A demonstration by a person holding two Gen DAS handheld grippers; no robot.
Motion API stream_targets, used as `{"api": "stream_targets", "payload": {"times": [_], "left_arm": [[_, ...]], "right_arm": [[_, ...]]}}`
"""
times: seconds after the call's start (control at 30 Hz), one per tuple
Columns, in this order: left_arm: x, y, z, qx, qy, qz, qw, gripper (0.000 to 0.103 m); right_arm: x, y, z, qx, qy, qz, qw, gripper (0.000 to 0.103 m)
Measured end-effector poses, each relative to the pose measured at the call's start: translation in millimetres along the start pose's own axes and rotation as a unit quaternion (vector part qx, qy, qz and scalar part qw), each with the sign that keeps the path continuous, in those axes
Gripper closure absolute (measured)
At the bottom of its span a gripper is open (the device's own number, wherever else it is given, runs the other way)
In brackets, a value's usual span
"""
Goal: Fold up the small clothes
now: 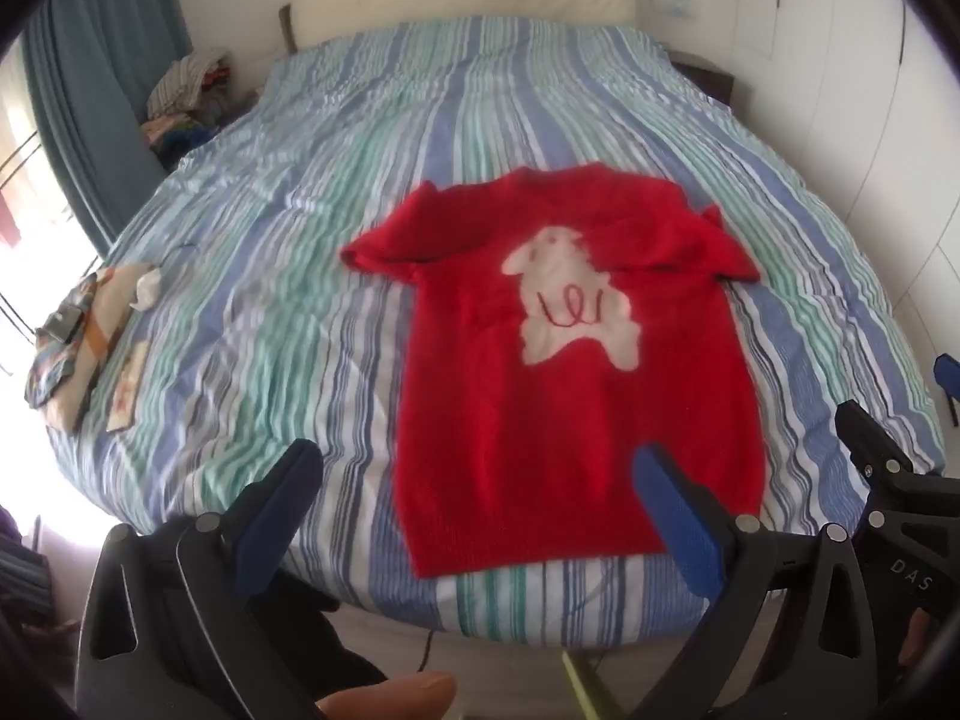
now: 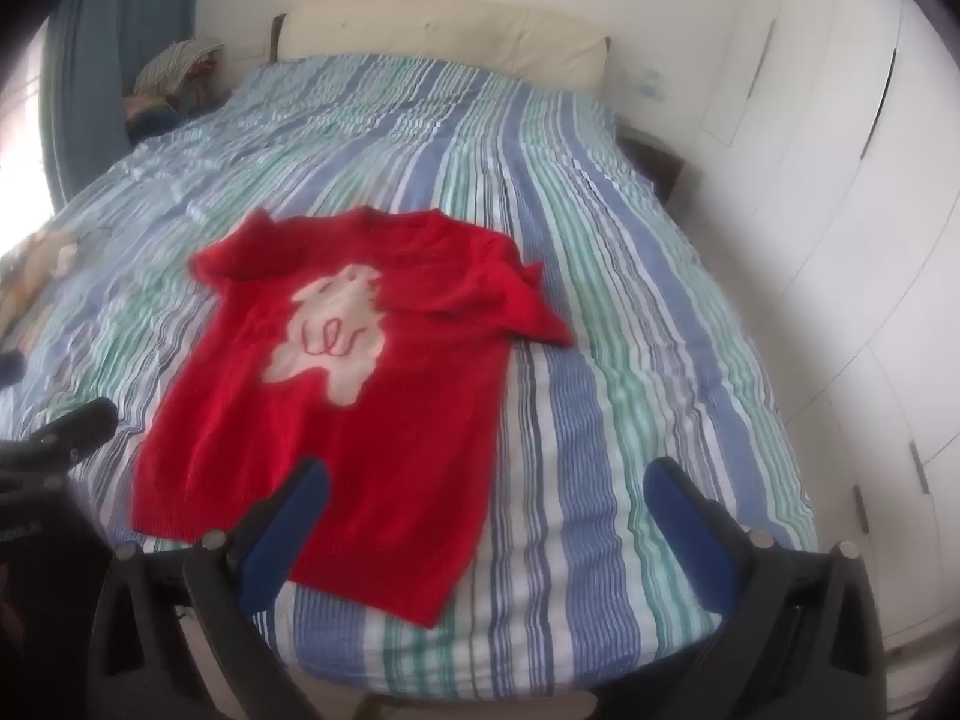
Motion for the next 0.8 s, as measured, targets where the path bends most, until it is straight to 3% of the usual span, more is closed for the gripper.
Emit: {"api": "stream_targets", "payload": {"times": [0.33,0.53,0.8], "left_arm": [[-7.3,-5.7,-11.6,-0.014,0.003,0.009,0.9999,0.0],[-8.2,-3.0,-13.8,-0.004,0.023,-0.006,0.9997,0.0],[-9.0,-5.4,-22.6,-0.018,0.018,-0.002,0.9997,0.0]], "right_arm": [[2.9,4.3,-2.9,-0.012,0.016,-0.003,1.0,0.0],[-7.4,6.8,-10.2,-0.011,0.01,-0.002,1.0,0.0],[-13.1,2.1,-14.8,-0.018,-0.015,0.004,1.0,0.0]]}}
Point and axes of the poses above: each gripper's, at about its wrist camera, not at the fingertips, and z roughly against the way its jaws point, x to its right, y to its top, the point moved 8 cm from there along -z, roughly the way its jaws point, and after that the axes turned 3 degrees about y, right-handed, at the moved point
